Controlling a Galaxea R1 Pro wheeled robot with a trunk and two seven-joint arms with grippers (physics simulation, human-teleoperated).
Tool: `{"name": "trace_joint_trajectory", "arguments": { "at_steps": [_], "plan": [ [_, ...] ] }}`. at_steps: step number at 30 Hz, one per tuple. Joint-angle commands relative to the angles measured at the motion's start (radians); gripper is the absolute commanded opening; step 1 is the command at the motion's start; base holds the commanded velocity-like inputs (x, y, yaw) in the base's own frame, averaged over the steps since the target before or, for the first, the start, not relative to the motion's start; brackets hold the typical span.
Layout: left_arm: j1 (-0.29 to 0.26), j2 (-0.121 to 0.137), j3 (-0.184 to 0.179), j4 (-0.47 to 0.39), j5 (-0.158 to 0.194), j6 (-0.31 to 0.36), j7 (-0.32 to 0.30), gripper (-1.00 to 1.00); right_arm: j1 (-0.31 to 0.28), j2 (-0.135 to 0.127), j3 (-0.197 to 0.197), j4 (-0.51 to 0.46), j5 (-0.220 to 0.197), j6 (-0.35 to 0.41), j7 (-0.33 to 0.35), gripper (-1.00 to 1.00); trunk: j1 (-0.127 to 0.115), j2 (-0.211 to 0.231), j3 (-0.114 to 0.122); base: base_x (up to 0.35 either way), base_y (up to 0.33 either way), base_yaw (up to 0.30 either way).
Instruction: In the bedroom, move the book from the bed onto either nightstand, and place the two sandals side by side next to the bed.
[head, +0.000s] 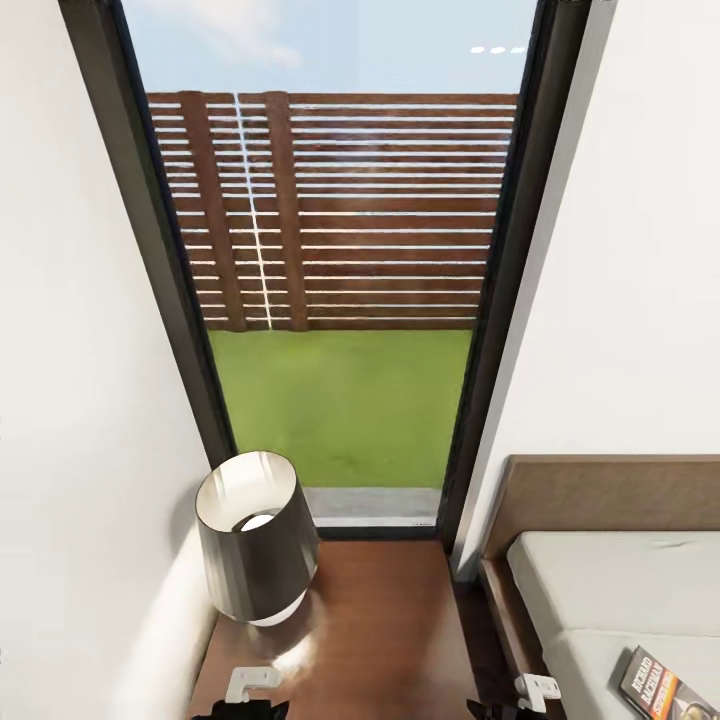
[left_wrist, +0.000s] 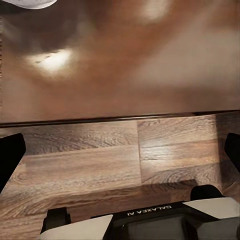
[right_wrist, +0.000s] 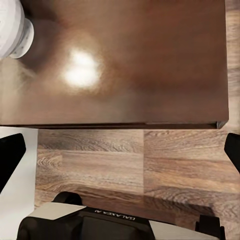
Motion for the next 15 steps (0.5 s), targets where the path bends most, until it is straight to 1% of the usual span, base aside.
{"name": "trace_joint_trajectory", "arguments": {
  "at_steps": [1, 2, 6, 12, 15],
  "plan": [
    [0.005, -0.006, -0.001, -0.001, 0.008, -0.004, -0.008, 1.0, -0.001, -0.002, -0.006, -0.002, -0.01, -0.003, 0.002, 1.0, 0.0, -0.001, -0.002, 0.0, 0.0, 0.0],
    [0.011, -0.011, -0.001, -0.001, 0.008, -0.004, -0.008, 1.0, -0.001, -0.002, -0.011, -0.002, -0.01, -0.003, 0.002, 1.0, 0.0, -0.001, -0.002, 0.0, 0.0, 0.0],
    [0.029, -0.012, -0.001, -0.001, 0.008, -0.004, -0.008, 1.0, -0.001, -0.002, -0.011, -0.002, -0.01, -0.003, 0.003, 1.0, 0.0, -0.001, -0.002, 0.0, 0.0, 0.0],
    [0.059, -0.022, -0.001, -0.001, 0.008, -0.004, -0.008, 1.0, -0.001, -0.003, -0.011, 0.009, -0.014, -0.004, 0.003, 1.0, 0.0, -0.001, -0.002, 0.0, 0.0, 0.0],
    [0.067, -0.023, -0.001, -0.001, 0.008, -0.003, -0.008, 1.0, -0.001, -0.003, -0.011, 0.01, -0.014, -0.004, 0.003, 1.0, 0.0, -0.001, -0.002, 0.142, 0.0, 0.0]
  ]
}}
